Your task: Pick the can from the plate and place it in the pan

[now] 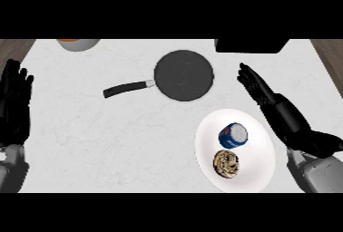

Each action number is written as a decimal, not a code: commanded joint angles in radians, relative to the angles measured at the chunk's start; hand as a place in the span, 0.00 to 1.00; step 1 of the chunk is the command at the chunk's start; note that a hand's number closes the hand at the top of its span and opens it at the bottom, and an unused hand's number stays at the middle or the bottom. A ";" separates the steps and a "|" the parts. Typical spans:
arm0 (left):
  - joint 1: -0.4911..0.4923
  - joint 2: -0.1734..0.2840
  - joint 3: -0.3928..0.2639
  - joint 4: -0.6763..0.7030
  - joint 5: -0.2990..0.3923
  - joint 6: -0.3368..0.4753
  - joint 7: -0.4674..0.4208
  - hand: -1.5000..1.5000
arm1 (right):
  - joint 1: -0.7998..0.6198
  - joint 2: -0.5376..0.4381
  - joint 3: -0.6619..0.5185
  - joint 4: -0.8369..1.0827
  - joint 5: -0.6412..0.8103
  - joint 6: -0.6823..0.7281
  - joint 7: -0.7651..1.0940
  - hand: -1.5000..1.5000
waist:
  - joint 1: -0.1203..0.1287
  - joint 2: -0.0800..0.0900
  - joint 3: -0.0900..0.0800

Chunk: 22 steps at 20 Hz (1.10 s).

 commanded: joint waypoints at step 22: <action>0.020 0.056 -0.062 0.341 -0.105 -0.194 0.130 0.50 | 0.449 0.106 -0.119 -0.273 0.308 -0.443 -0.102 0.00 | -0.035 -0.009 0.011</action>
